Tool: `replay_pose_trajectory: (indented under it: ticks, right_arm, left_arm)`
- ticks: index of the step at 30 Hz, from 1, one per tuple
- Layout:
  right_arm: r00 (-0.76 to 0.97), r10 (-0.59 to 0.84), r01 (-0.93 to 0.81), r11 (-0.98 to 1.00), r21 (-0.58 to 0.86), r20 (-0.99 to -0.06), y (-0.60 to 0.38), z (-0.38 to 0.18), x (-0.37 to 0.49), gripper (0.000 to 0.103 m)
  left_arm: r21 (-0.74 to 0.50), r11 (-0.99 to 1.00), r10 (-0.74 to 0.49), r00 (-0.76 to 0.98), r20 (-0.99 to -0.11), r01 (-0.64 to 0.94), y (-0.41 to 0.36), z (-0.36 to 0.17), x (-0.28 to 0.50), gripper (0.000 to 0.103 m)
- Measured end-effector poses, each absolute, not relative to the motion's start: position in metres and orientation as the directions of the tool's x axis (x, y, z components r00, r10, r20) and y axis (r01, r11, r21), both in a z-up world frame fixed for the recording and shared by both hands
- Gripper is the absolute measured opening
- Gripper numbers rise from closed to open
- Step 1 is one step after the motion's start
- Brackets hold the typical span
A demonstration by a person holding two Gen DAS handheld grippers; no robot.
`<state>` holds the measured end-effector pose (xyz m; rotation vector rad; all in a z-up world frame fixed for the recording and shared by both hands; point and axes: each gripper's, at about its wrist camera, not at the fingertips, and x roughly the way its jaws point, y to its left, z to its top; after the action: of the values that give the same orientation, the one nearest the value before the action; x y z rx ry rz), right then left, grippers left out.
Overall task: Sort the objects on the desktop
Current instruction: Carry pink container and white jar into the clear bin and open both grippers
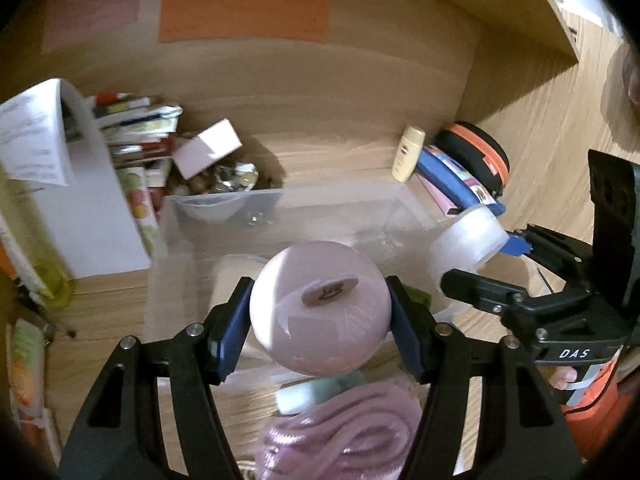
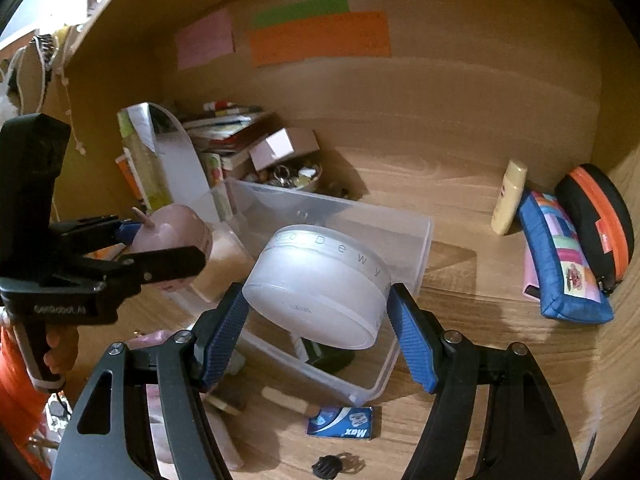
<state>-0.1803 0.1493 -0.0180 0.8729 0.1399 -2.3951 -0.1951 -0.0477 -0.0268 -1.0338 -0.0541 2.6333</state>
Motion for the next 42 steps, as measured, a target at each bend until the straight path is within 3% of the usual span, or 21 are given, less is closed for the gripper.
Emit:
replay_pose_trajectory:
  ticks: [23,37,42]
  right_arm:
    - [-0.578,-0.442,0.570,-0.820,0.048,-0.686,0.122,-0.044,-0.211,0.068]
    - [-0.586,-0.455,0.597,-0.802,0.023,-0.671,0.118,-0.040,-0.204,0.068]
    - [-0.592,-0.459,0.587,-0.809,0.036,-0.663,0.122,-0.037,-0.203,0.076]
  left_arm:
    - [-0.186,-0.935,0.341,-0.612,-0.714,-0.303,-0.047,-0.063,-0.234,0.063]
    - [-0.174,-0.935,0.333,-0.603,-0.725,-0.308,-0.050,-0.069,-0.233,0.064]
    - [-0.165,-0.935,0.334,-0.629,-0.702,-0.313,-0.054,-0.062,-0.228,0.068]
